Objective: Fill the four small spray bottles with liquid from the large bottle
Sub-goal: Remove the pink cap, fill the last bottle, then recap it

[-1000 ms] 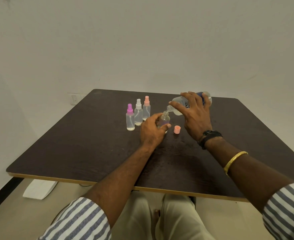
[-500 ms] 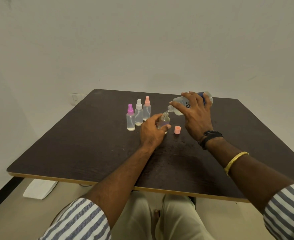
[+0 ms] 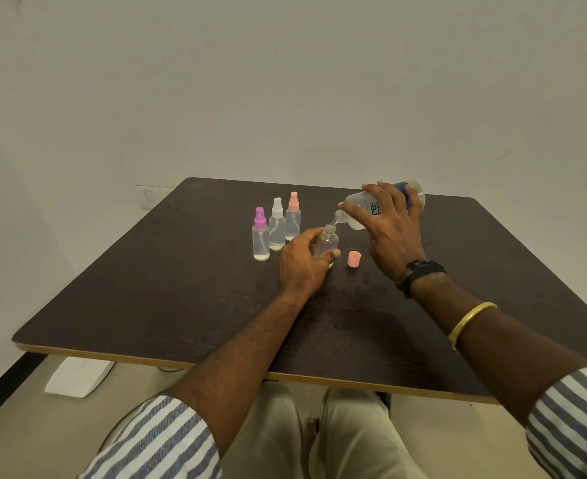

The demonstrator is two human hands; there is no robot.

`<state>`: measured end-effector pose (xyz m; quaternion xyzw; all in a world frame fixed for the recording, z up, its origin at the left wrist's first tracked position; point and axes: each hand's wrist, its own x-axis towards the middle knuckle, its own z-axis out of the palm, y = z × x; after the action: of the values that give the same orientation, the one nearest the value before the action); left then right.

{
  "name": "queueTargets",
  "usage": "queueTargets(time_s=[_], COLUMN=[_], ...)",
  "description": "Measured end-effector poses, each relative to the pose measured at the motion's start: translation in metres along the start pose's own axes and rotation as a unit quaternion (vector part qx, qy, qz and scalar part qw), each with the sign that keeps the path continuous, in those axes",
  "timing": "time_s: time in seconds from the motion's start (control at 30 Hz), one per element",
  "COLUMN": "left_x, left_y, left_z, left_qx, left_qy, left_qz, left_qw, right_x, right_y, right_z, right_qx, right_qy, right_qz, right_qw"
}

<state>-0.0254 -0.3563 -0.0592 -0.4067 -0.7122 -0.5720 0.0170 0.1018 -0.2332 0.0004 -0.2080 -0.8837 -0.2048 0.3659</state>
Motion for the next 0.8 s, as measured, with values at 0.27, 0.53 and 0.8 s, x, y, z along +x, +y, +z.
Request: queueTargets(time_s=[0.27, 0.53, 0.8], left_x=[-0.0010, -0.0025, -0.0031], left_y=[0.0017, 0.0013, 0.0027], left_z=[-0.0009, -0.0015, -0.0026], left_qx=[-0.003, -0.005, -0.006], left_qy=[-0.003, -0.001, -0.006], left_qz=[-0.002, 0.002, -0.004], left_qw=[1.000, 1.000, 1.000], right_x=[0.0006, -0.0007, -0.0007], right_y=[0.0005, -0.0006, -0.0011], right_z=[0.0011, 0.0001, -0.0013], right_qx=[-0.002, -0.008, -0.008], right_qy=[0.000, -0.011, -0.014], right_qz=[-0.004, -0.005, -0.006], right_qw=[1.000, 1.000, 1.000])
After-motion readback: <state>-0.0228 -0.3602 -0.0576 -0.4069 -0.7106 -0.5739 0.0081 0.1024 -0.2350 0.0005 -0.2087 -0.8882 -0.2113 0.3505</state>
